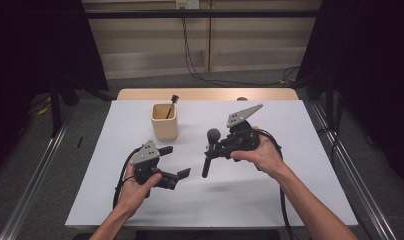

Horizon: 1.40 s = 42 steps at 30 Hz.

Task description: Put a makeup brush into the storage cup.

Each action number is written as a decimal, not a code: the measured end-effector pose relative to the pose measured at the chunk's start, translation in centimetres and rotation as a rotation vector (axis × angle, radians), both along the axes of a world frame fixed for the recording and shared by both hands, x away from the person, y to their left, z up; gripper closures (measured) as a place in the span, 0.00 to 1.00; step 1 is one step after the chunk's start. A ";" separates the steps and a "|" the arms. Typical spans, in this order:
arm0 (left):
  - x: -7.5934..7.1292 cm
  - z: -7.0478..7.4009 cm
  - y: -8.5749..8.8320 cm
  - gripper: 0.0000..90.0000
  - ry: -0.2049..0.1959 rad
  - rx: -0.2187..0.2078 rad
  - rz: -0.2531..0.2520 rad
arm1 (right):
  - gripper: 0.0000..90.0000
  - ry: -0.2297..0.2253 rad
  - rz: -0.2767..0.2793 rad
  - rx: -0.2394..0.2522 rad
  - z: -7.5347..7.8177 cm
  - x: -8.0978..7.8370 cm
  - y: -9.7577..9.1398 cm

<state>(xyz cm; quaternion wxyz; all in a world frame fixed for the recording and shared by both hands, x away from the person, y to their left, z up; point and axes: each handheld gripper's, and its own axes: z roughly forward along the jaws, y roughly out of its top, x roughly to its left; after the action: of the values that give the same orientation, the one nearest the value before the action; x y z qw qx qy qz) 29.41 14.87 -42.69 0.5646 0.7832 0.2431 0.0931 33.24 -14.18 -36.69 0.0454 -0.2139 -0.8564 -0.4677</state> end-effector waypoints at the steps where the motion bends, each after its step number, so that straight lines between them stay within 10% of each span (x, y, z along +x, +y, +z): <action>1: 0.0 0.0 -0.1 0.03 -0.004 -0.001 0.000 | 0.79 0.003 0.001 -0.015 0.1 0.1 0.2; 17: 0.4 -0.4 -2.0 0.05 -0.009 0.034 -0.044 | 0.79 0.034 0.013 -0.125 0.5 0.5 1.5; 42: 1.0 -0.8 -5.6 0.24 0.018 0.029 -0.086 | 0.79 0.007 0.011 -0.132 0.5 0.5 1.9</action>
<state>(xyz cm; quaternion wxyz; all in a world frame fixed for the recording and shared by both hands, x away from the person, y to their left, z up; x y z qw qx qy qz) 30.40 9.27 -43.46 0.5546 0.8018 0.2129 0.0650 33.73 -12.25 -36.22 0.0366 -0.2133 -0.8865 -0.4090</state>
